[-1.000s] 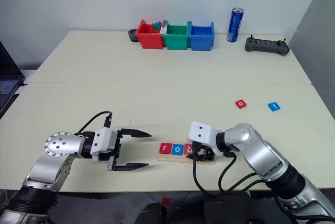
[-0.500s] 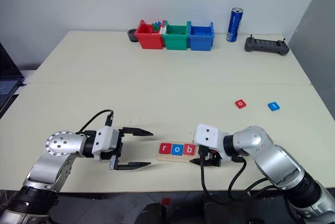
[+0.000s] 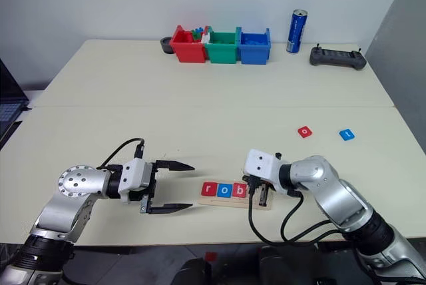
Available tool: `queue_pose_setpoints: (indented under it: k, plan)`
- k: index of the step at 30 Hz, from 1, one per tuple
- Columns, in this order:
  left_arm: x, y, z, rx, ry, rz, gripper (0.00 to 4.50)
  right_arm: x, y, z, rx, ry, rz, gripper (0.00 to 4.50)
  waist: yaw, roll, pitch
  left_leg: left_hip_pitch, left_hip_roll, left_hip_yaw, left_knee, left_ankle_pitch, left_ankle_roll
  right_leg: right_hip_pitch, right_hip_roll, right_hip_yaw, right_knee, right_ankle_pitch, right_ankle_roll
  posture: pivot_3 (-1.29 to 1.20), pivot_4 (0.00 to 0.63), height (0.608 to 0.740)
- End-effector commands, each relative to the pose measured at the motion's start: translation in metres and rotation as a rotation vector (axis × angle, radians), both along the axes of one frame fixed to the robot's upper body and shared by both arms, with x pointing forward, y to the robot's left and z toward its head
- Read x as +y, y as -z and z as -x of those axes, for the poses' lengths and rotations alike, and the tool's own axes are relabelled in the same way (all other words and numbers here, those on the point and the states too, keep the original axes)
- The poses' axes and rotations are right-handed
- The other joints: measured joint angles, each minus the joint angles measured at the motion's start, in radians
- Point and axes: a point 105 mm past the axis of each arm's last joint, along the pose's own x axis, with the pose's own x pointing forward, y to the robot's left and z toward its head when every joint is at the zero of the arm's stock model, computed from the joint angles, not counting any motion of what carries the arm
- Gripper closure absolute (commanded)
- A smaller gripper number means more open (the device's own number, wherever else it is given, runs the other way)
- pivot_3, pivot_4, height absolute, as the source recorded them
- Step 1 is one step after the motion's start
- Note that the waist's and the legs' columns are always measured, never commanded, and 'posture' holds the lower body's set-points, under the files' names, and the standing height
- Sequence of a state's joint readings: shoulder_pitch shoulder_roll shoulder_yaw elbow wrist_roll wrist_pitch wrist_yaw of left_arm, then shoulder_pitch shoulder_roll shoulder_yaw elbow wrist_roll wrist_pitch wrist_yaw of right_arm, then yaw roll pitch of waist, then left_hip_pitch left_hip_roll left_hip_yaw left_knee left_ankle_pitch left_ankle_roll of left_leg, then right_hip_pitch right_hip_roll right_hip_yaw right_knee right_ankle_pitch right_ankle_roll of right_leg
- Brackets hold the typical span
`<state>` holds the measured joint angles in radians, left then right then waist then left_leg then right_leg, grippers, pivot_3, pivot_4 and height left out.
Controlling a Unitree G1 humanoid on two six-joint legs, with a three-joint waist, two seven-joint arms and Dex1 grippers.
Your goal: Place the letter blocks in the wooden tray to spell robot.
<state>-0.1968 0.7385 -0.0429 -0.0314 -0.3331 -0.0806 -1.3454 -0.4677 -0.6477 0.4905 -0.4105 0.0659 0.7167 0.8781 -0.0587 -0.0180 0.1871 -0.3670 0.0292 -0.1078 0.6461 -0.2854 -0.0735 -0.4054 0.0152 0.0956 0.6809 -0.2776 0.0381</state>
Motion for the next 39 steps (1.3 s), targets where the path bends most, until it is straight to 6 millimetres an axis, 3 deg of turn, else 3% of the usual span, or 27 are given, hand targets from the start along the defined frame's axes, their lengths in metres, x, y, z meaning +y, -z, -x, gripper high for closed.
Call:
queue_pose_setpoints:
  k: [1,10,16,19,21,22,23,28,33,39]
  plan:
    - [-0.002,-0.002,0.001,-0.023,0.016,0.007,0.0,0.009,-0.008,0.002,-0.046,-0.056,0.003,4.47,0.0,0.0,0.0,0.0,0.0,0.0,0.0,0.0,0.0,0.0,0.0,0.0,0.0,0.0,0.0,0.0,0.15,0.74]
    - [-0.003,-0.002,0.006,-0.027,0.015,0.01,0.0,0.015,-0.009,0.006,-0.064,-0.1,-0.004,4.47,0.0,0.0,0.0,0.0,0.0,0.0,0.0,0.0,0.0,0.0,0.0,0.0,0.0,0.0,0.0,0.0,0.15,0.74]
    - [-0.006,-0.006,0.008,-0.033,0.011,0.015,0.0,-0.001,-0.035,0.006,-0.064,-0.065,-0.077,4.47,0.001,0.0,0.0,0.0,0.0,0.0,0.0,0.0,0.0,0.0,0.0,0.0,0.0,0.0,0.0,0.0,0.15,0.74]
    - [-0.008,-0.009,0.007,-0.034,0.003,0.025,0.0,-0.023,-0.044,-0.001,-0.065,0.066,-0.146,3.9,0.002,0.0,0.0,0.0,0.0,0.0,0.0,0.0,0.0,0.0,0.0,0.0,0.0,0.0,0.0,0.0,0.15,0.74]
    - [-0.01,-0.01,0.007,-0.031,0.0,0.03,0.0,-0.042,-0.049,-0.015,-0.099,0.198,-0.194,3.9,0.003,0.0,0.0,0.0,0.0,0.0,0.0,0.0,0.0,0.0,0.0,0.0,0.0,0.0,0.0,0.0,0.15,0.74]
    - [-0.01,-0.01,0.007,-0.029,0.0,0.032,0.0,-0.052,-0.052,-0.023,-0.124,0.271,-0.22,3.44,0.002,0.0,0.0,0.0,0.0,0.0,0.0,0.0,0.0,0.0,0.0,0.0,0.0,0.0,0.0,0.0,0.15,0.74]
    - [-0.011,-0.01,0.007,-0.028,0.0,0.032,0.0,-0.06,-0.055,-0.029,-0.145,0.325,-0.24,3.39,0.002,0.0,0.0,0.0,0.0,0.0,0.0,0.0,0.0,0.0,0.0,0.0,0.0,0.0,0.0,0.0,0.15,0.74]
    - [-0.011,-0.012,0.005,-0.014,-0.007,0.052,0.0,-0.106,-0.068,-0.068,-0.281,0.632,-0.343,1.74,-0.002,0.0,0.0,0.001,0.0,0.001,0.0,0.0,0.0,0.0,0.0,0.001,0.0,0.0,0.0,0.0,0.15,0.74]
    - [-0.009,-0.012,0.002,-0.012,-0.006,0.049,0.0,-0.131,-0.055,-0.097,-0.241,0.789,-0.362,0.21,-0.002,0.0,0.0,0.0,0.0,0.001,0.0,0.0,0.0,0.0,0.0,0.001,0.0,0.0,0.0,0.0,0.15,0.74]
    - [-0.013,-0.015,0.003,-0.017,0.005,0.044,0.0,-0.144,-0.034,-0.123,-0.182,0.844,-0.319,0.21,-0.005,0.0,0.0,0.0,0.0,0.002,-0.001,0.0,0.0,0.0,0.0,0.001,0.0,0.0,0.0,0.0,0.15,0.74]
